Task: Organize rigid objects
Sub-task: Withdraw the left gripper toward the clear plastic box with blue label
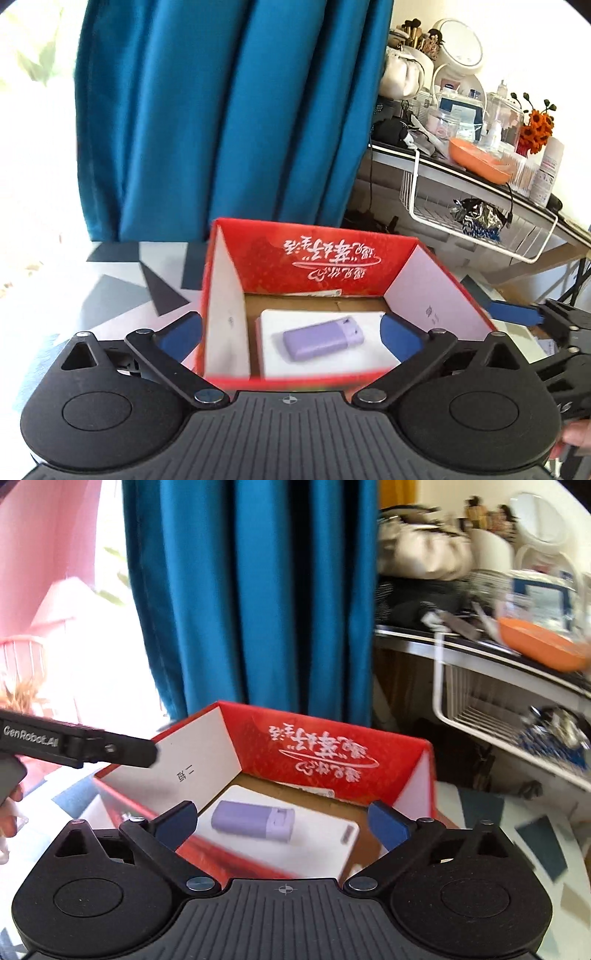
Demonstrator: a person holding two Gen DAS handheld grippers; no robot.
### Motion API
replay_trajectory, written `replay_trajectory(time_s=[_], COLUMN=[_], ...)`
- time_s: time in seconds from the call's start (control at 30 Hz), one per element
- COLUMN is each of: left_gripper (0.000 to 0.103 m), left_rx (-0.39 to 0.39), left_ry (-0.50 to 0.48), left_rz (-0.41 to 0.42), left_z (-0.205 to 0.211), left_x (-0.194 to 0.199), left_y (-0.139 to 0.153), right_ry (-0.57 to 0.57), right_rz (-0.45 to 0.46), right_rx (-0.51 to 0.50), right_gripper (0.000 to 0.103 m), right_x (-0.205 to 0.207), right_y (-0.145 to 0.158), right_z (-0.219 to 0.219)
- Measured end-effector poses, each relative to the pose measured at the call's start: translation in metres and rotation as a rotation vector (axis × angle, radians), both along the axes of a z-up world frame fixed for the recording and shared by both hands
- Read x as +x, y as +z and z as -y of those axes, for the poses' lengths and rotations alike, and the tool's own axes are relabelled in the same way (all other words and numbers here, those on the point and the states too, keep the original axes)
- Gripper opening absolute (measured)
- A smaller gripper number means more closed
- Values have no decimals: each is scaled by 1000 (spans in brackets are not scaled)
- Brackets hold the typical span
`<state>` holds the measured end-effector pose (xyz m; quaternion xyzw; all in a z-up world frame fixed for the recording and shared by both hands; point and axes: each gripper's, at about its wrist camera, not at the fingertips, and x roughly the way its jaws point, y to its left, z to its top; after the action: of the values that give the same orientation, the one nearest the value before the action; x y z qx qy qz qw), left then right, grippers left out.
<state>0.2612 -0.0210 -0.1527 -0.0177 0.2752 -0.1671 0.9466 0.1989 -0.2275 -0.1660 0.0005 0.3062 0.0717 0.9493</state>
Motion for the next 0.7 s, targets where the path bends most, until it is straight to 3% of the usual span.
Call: replay_trajectory(time_s=[0.17,0.37,0.6,0.7], left_gripper=[103,103,103,103], left_rx=[-29,-26,-31,-24], left_ry=[39,46,57,61], left_rz=[-16,-60,-123,-129], left_z=[-14,-22,-27,-27], left_x=[-32,-57,-75,-79], left_y=[-14,-40,-66,-70], right_ry=[-80,-121,-151,-150], right_rz=[3,-137,-267,-298], right_rx=[29,-5,12,-5], right_gripper=[99,98,82,80], right_x=[-49,-91,-104,-104], right_y=[-13,-51,-76,-81], right_z=[13,20,23,17])
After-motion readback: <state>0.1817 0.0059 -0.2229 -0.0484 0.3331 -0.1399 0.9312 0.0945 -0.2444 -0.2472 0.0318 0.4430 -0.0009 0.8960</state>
